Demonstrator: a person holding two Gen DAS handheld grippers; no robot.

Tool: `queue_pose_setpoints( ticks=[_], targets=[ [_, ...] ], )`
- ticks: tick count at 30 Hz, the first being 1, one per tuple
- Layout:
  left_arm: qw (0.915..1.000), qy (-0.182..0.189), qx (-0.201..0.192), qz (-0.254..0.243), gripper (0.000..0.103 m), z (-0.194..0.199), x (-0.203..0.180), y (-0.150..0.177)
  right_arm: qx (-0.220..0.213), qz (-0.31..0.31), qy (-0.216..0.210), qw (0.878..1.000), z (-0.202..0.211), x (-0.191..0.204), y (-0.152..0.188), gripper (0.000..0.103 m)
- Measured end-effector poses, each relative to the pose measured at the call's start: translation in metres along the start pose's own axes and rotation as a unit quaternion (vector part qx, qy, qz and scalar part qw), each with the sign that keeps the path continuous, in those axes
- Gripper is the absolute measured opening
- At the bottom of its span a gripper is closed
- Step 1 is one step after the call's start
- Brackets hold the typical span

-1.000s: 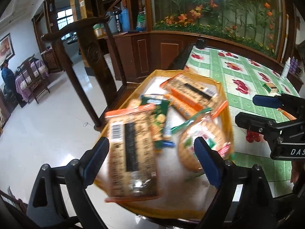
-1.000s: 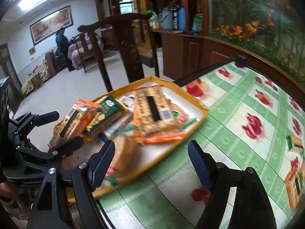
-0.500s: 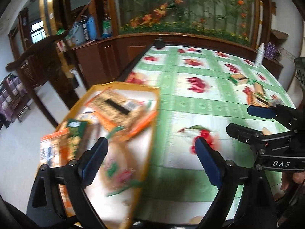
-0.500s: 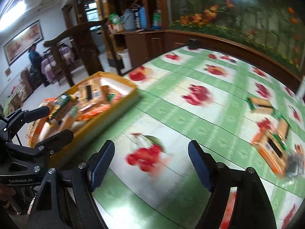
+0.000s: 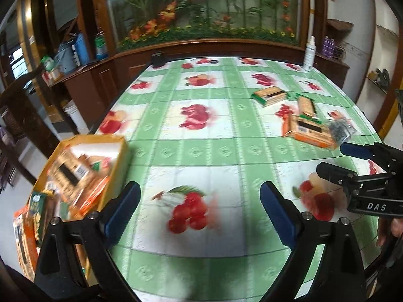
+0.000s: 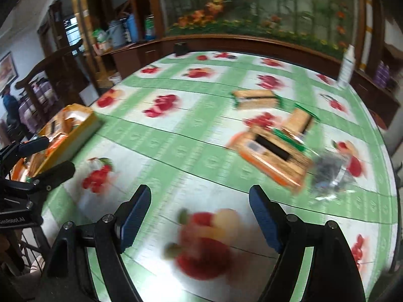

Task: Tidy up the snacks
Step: 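Move both tools back to the table toward the clear plastic bag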

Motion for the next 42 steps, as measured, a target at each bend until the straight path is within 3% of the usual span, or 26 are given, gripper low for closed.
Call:
queue_pose_setpoints(
  ticks=[8, 16, 18, 21, 25, 28, 30, 36, 39, 42],
  targets=[
    [0.9994, 0.029, 0.006, -0.019, 0.096, -0.019, -0.039, -0.024, 0.007, -0.039, 0.036, 0.999, -0.001, -0.057, 0.005, 0.081],
    [0.9978, 0.054, 0.034, -0.017, 0.096, -0.051, -0.065, -0.039, 0.020, -0.035, 0.053, 0.998, -0.016, -0.088, -0.007, 0.081],
    [0.9979, 0.051, 0.036, -0.016, 0.096, -0.054, -0.065, -0.039, 0.017, -0.034, 0.076, 0.996, -0.021, -0.098, -0.018, 0.081],
    [0.9981, 0.043, 0.043, -0.009, 0.096, -0.060, -0.058, -0.038, 0.008, -0.006, 0.148, 0.989, -0.032, -0.112, -0.039, 0.081],
    [0.9982, 0.034, 0.048, -0.001, 0.096, -0.065, -0.049, -0.038, 0.035, 0.028, 0.188, 0.981, -0.059, -0.121, -0.052, 0.081],
    [0.9982, 0.032, 0.049, 0.006, 0.096, -0.068, -0.045, -0.040, 0.065, 0.048, 0.179, 0.981, -0.078, -0.121, -0.050, 0.080],
    [0.9982, 0.029, 0.050, 0.011, 0.096, -0.071, -0.042, -0.041, 0.061, 0.052, 0.162, 0.984, -0.074, -0.114, -0.047, 0.081],
    [0.9967, 0.043, 0.060, 0.034, 0.096, -0.079, -0.043, -0.042, 0.089, 0.106, 0.046, 0.989, -0.058, -0.056, -0.022, 0.081],
    [0.9969, 0.043, 0.059, 0.028, 0.096, -0.075, -0.045, -0.041, 0.040, 0.097, 0.123, 0.987, -0.047, -0.074, -0.039, 0.082],
    [0.9972, 0.039, 0.058, 0.026, 0.096, -0.071, -0.043, -0.040, 0.065, 0.098, 0.163, 0.980, -0.063, -0.099, -0.048, 0.082]
  ],
)
Point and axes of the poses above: each gripper's, at about its wrist camera, not at the fingertips, and z roughly against the way its jaws point, x to its left, y to its underside, the point moved 4 cm from there along -z, roughly the way its jaws point, and after that the axes turned 8 degrees about y, right-handed, at the moved point
